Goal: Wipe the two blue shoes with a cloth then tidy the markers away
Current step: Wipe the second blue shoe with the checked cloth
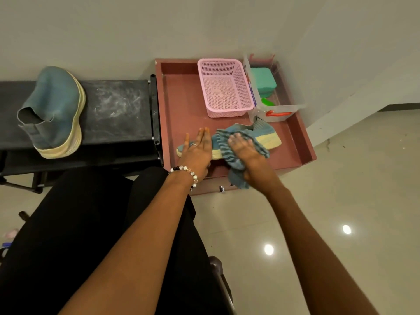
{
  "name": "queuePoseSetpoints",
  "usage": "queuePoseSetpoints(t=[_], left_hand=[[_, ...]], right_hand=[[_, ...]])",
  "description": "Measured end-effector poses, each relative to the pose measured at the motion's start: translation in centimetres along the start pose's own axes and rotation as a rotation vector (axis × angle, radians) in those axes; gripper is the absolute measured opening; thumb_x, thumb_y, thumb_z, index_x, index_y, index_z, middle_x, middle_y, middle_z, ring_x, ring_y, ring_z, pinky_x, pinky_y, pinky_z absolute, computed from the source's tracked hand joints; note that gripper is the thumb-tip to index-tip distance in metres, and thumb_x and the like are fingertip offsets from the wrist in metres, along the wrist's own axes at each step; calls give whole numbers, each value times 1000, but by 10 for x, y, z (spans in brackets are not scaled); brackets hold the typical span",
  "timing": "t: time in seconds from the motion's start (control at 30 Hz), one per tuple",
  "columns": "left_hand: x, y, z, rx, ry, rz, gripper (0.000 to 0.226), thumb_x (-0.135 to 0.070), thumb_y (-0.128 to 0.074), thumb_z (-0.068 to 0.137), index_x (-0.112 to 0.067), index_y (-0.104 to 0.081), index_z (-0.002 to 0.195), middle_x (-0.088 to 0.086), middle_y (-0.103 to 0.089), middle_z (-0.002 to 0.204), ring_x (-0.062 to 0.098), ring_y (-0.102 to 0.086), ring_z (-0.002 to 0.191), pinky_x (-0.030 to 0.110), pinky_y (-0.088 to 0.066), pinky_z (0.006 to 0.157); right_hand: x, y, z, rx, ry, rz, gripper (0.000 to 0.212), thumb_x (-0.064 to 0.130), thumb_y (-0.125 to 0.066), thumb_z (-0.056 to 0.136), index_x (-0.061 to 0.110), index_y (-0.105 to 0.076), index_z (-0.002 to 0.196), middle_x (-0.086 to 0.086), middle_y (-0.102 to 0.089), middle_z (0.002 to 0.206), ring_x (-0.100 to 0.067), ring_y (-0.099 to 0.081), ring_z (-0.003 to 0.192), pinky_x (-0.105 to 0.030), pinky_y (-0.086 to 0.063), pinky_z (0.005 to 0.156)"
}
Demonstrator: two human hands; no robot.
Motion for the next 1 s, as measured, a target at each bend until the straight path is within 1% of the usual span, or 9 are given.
queuePoseSetpoints(t=[0.07, 0.2, 0.37, 0.57, 0.7, 0.8, 0.87, 0.93, 1.0], left_hand=[[0, 2, 1, -14, 8, -22, 89, -5, -54, 90, 6, 12, 147, 22, 7, 157, 25, -6, 147, 48, 10, 115], [-3, 3, 2, -25, 0, -47, 86, -3, -53, 89, 4, 11, 148, 21, 6, 158, 25, -3, 148, 47, 8, 115], [-3, 1, 3, 1, -12, -7, 88, -6, -54, 89, 5, 11, 147, 19, 5, 159, 24, 5, 148, 48, 6, 116], [-2, -1, 4, 3, -41, 44, 86, 0, -50, 88, 5, 13, 147, 18, 7, 159, 26, 11, 147, 50, 8, 116], [-1, 1, 5, 12, -37, 50, 86, -7, -52, 90, 4, 10, 148, 17, 6, 159, 25, 11, 147, 51, 9, 115], [-1, 3, 7, 4, -23, 43, 85, -6, -51, 89, 3, 8, 149, 16, 6, 159, 23, 12, 147, 51, 10, 114], [0, 2, 9, -5, -8, 28, 85, -6, -52, 89, 2, 7, 149, 14, 5, 159, 23, 12, 147, 50, 10, 114], [1, 2, 9, -12, 6, 27, 85, -7, -52, 89, 1, 7, 149, 14, 6, 160, 23, 13, 147, 49, 10, 114], [2, 2, 8, -5, 4, 31, 86, -8, -53, 89, 0, 7, 149, 14, 6, 160, 23, 13, 147, 49, 10, 114]], right_hand=[[-25, 15, -1, 43, -81, -13, 71, 6, -68, 72, -5, -41, 136, -22, -39, 143, -35, -29, 136, -27, -4, 115], [-34, 24, 7, -30, -199, -10, 70, 30, -44, 77, -7, -41, 136, -24, -39, 143, -35, -27, 138, -45, -13, 116], [1, -1, 18, -147, -548, -141, 79, -2, -53, 76, 0, -17, 147, -18, -12, 156, -29, -5, 145, -37, 2, 117], [22, -13, -7, -41, -81, -59, 72, -3, -59, 77, 1, -31, 143, -11, -22, 152, -25, -10, 143, -31, 1, 116], [-23, 13, -9, 97, -17, -307, 65, 8, -60, 71, -11, -45, 131, -30, -46, 135, -48, -41, 125, -58, -17, 106], [-42, 36, 1, 148, -123, -394, 77, -13, -64, 66, -8, -36, 138, -28, -35, 144, -46, -30, 135, -52, -4, 110], [-52, 42, 8, 152, -227, -419, 77, -11, -58, 75, -1, -26, 145, -20, -26, 152, -34, -19, 142, -45, 1, 115], [-59, 44, 17, 149, -366, -456, 68, -4, -53, 83, 0, -26, 145, -17, -29, 151, -32, -22, 141, -48, -6, 115], [-67, 46, 23, 143, -533, -483, 48, 5, -49, 89, -2, -40, 136, -21, -45, 138, -36, -37, 130, -51, -20, 110]])
Point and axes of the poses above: each hand's wrist, its own z-axis towards the middle knuckle, its own y-axis out of the back of the hand, x = y × z, the point moved 4 cm from there along z, towards the middle knuckle
